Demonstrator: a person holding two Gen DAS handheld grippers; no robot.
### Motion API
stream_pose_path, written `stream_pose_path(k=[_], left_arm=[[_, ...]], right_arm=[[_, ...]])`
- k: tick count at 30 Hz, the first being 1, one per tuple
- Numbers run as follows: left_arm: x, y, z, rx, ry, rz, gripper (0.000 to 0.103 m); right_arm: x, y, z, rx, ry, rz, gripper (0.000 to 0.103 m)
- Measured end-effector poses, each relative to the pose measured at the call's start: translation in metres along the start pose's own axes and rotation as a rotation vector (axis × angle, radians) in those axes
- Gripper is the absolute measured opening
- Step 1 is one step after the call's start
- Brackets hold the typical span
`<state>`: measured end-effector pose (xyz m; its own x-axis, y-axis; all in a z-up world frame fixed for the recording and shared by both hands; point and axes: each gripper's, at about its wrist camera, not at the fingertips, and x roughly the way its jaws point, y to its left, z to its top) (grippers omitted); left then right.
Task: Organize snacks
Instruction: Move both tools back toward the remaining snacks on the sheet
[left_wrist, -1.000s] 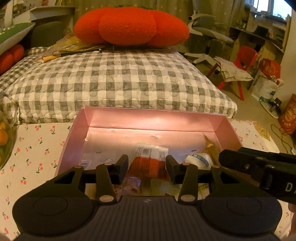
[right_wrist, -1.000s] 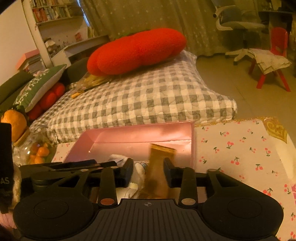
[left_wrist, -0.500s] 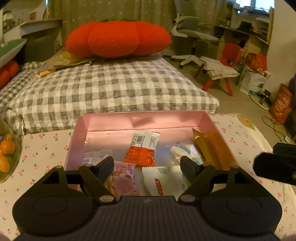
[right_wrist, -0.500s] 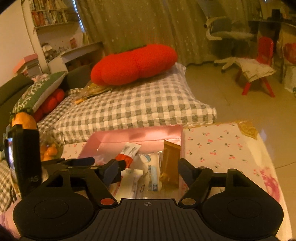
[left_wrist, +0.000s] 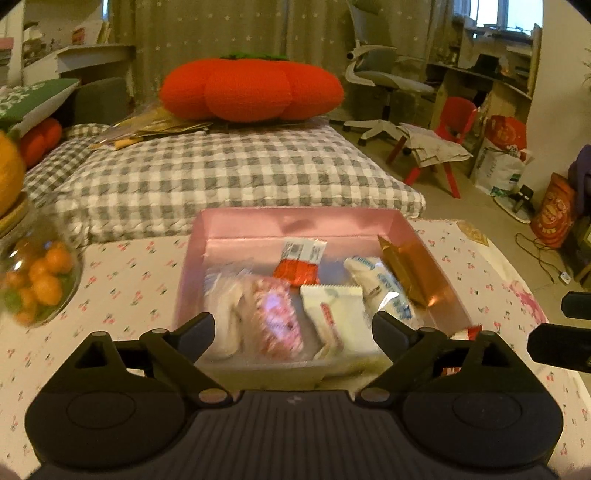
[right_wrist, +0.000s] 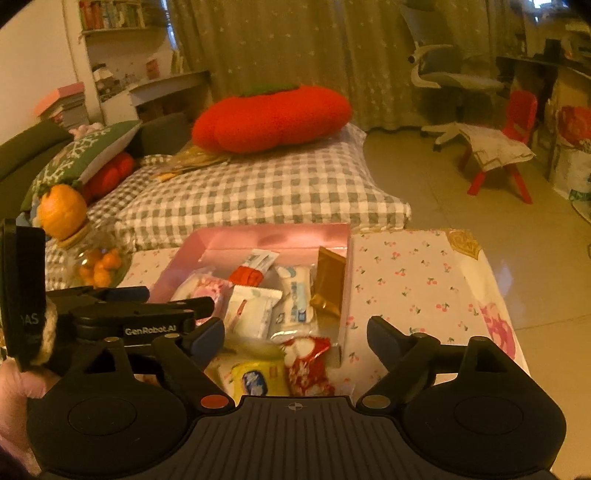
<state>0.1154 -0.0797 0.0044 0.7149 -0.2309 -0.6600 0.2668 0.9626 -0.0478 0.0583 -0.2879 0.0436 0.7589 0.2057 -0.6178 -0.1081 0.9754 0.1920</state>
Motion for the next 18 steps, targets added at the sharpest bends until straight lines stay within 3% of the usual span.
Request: stream_pose_path(k=[8, 18], left_arm=[[-0.023, 0.01, -0.017, -0.012, 0.005, 0.012, 0.098], [-0.035, 0.01, -0.042, 0.009, 0.018, 0.014, 0.102]], right_arm=[[-0.013, 0.01, -0.019, -0.011, -0.006, 0.003, 0.09], [-0.022, -0.006, -0.037, 0.045, -0.038, -0.03, 0.095]])
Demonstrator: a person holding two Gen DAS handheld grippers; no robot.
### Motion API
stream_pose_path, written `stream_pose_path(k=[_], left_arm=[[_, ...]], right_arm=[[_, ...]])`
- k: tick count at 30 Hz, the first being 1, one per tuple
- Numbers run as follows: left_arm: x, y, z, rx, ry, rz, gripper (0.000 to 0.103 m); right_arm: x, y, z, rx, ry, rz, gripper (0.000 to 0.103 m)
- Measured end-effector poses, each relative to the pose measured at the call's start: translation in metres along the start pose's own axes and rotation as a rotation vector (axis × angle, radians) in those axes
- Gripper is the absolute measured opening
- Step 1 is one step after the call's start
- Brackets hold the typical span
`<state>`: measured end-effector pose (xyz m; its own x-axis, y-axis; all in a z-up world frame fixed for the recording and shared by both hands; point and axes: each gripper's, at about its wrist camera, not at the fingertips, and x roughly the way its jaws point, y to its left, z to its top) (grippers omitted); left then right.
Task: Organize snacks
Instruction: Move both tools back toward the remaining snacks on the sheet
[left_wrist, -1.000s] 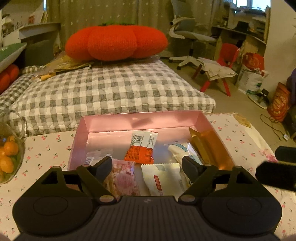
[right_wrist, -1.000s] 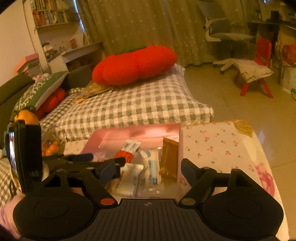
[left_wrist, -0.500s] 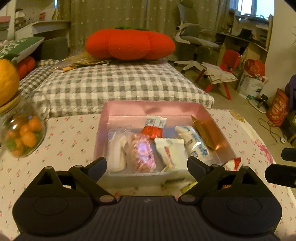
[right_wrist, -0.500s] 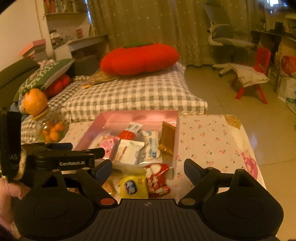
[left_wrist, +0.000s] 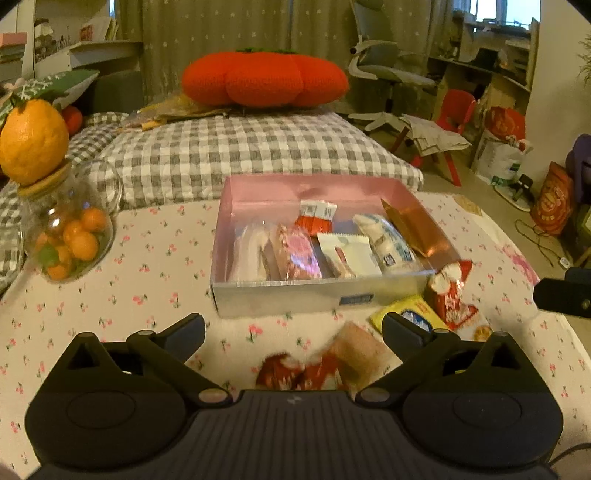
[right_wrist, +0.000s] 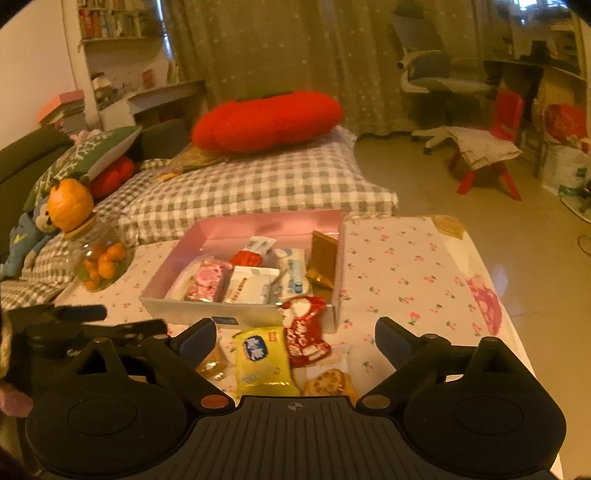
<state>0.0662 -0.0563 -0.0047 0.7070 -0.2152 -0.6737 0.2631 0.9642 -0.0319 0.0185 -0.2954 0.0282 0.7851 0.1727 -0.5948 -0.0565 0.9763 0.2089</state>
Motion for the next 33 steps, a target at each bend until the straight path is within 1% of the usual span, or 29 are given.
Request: stream_pose_path(k=[6, 12, 14, 17, 19, 20, 22, 26, 29, 33], left_arm=[[0.0, 0.002, -0.019, 0.008, 0.027, 0.012, 0.102], [0.003, 0.004, -0.042, 0.02, 0.055, 0.0, 0.102], [0.004, 0.001, -0.05, 0.041, 0.062, -0.004, 0.102], [0.002, -0.001, -0.057, 0.073, 0.048, -0.019, 0.102], [0.001, -0.002, -0.063, 0.091, 0.028, -0.024, 0.102], [0.001, -0.002, -0.065, 0.094, 0.019, -0.027, 0.102], [0.003, 0.0, -0.069, 0.091, 0.012, -0.034, 0.102], [0.009, 0.002, -0.075, 0.087, 0.03, -0.062, 0.102], [0.01, 0.004, -0.078, 0.089, 0.014, -0.068, 0.102], [0.013, 0.004, -0.074, 0.073, 0.002, -0.064, 0.102]], right_arm=[[0.0, -0.007, -0.016, -0.015, 0.009, -0.015, 0.095], [0.003, -0.009, -0.033, -0.047, 0.014, -0.035, 0.095], [0.002, -0.01, -0.037, -0.067, 0.021, -0.016, 0.096], [-0.002, -0.012, -0.044, -0.092, 0.021, 0.032, 0.096], [-0.004, -0.016, -0.052, -0.102, 0.0, 0.057, 0.099], [-0.003, -0.019, -0.055, -0.104, -0.012, 0.066, 0.099], [-0.001, -0.026, -0.061, -0.106, -0.02, 0.054, 0.099], [0.004, -0.035, -0.068, -0.098, 0.01, 0.042, 0.099], [0.005, -0.035, -0.072, -0.1, 0.025, 0.059, 0.099], [0.009, -0.025, -0.075, -0.137, 0.05, 0.089, 0.099]])
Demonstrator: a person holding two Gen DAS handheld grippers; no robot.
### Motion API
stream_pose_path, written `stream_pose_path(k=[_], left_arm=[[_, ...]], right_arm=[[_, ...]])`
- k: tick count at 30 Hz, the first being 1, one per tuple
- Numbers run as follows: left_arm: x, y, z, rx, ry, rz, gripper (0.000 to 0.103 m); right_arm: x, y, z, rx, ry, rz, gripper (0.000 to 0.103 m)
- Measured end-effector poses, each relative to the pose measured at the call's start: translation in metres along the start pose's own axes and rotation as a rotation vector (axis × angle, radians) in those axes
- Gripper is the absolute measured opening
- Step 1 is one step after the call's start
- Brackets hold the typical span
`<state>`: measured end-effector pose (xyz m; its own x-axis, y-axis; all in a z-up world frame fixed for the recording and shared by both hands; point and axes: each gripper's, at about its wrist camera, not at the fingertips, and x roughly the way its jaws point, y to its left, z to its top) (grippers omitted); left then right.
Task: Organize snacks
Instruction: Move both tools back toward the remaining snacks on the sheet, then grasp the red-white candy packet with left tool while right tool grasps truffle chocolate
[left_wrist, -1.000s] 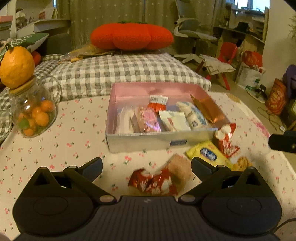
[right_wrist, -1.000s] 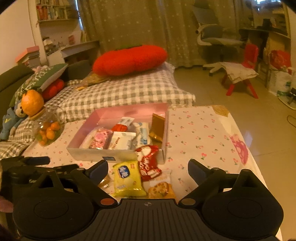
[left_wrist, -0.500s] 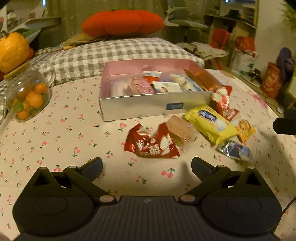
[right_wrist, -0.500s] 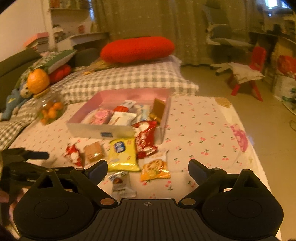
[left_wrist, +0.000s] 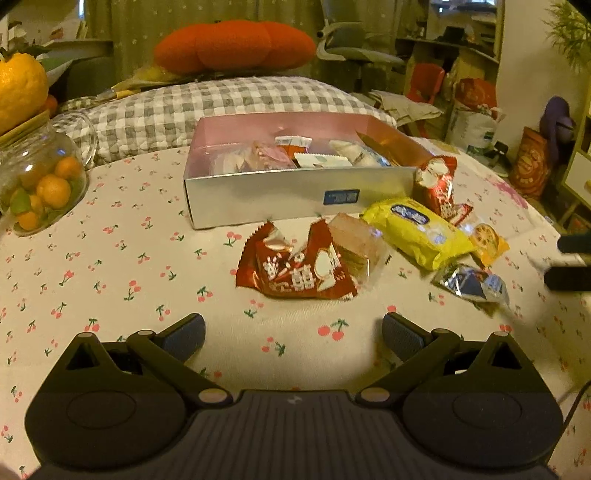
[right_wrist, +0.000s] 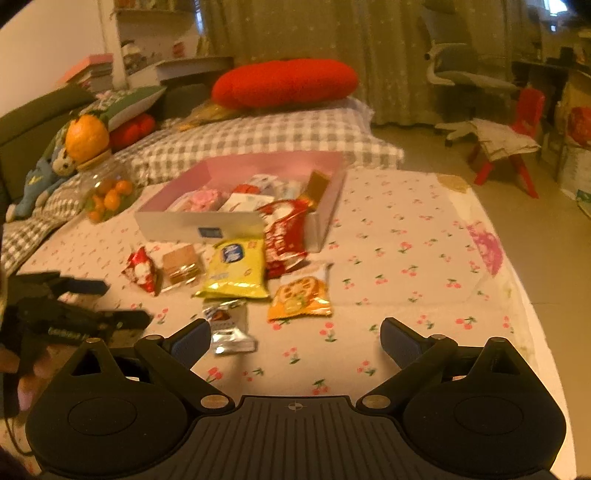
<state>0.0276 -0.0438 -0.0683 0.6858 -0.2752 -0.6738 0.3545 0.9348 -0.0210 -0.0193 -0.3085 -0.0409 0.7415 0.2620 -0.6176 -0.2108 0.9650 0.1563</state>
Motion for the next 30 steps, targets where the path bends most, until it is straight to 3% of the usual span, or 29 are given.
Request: stream_pose_path(k=[12, 18, 23, 27, 30], left_arm=[[0.02, -0.001, 0.015, -0.058, -0.047, 0.021, 0.101], [0.021, 0.0, 0.016, -0.043, -0.059, -0.008, 0.09], [0.018, 0.003, 0.018, -0.034, -0.059, -0.035, 0.072], [0.017, 0.005, 0.02, -0.028, -0.051, -0.04, 0.063], [0.015, 0.006, 0.019, -0.035, -0.045, -0.032, 0.06]], right_arm=[[0.025, 0.029, -0.003, -0.091, 0.084, 0.05, 0.1], [0.04, 0.043, -0.001, -0.141, 0.118, 0.042, 0.099], [0.05, 0.046, 0.0, -0.156, 0.137, 0.025, 0.097], [0.051, 0.047, 0.001, -0.159, 0.132, 0.023, 0.09], [0.05, 0.048, 0.004, -0.164, 0.125, 0.022, 0.075]])
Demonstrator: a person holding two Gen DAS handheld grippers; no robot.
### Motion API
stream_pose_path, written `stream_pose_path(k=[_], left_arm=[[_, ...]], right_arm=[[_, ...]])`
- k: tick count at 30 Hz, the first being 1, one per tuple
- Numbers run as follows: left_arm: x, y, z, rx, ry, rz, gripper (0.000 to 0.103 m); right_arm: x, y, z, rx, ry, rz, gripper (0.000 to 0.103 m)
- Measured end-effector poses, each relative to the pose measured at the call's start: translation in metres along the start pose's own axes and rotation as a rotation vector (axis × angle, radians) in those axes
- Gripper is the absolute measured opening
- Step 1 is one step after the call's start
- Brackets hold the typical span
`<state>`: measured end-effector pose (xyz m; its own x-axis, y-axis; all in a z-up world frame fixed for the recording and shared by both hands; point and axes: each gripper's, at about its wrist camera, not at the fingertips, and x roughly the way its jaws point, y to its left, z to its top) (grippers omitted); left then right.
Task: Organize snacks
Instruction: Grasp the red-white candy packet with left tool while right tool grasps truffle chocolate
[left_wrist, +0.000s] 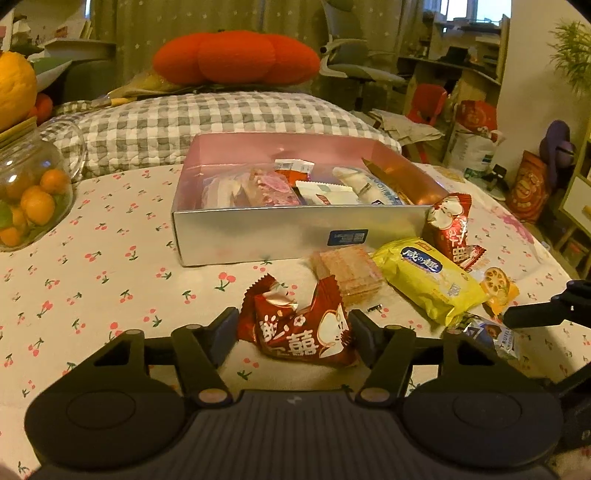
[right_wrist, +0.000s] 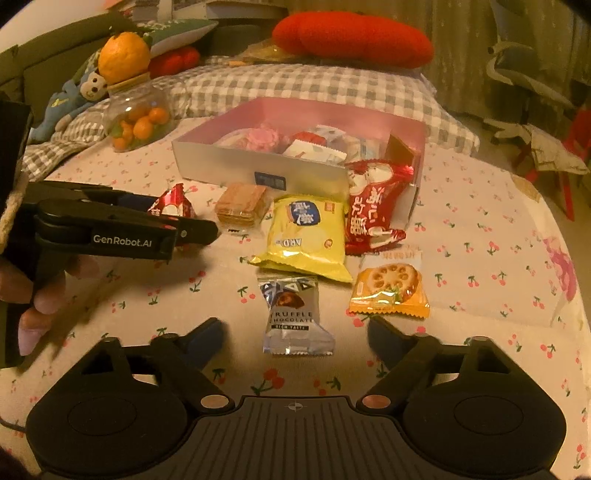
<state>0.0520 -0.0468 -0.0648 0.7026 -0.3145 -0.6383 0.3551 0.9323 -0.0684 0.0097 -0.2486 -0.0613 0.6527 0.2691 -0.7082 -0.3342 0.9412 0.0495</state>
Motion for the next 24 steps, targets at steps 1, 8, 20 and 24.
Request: stream_pose_path(k=[1, 8, 20, 24], left_arm=[[-0.001, 0.0, 0.0, -0.001, 0.002, 0.003, 0.059], [-0.006, 0.001, -0.002, -0.01, 0.015, 0.0, 0.055], [-0.012, 0.008, -0.003, -0.051, 0.036, -0.003, 0.052], [-0.013, 0.01, -0.002, -0.059, 0.046, -0.001, 0.047]], right_arm=[[0.0, 0.0, 0.001, 0.001, 0.0, 0.002, 0.07], [-0.002, -0.003, 0.004, 0.007, -0.003, -0.004, 0.043], [-0.006, 0.0, 0.009, -0.017, -0.005, 0.002, 0.033], [-0.01, -0.002, 0.011, -0.004, -0.014, 0.004, 0.033]])
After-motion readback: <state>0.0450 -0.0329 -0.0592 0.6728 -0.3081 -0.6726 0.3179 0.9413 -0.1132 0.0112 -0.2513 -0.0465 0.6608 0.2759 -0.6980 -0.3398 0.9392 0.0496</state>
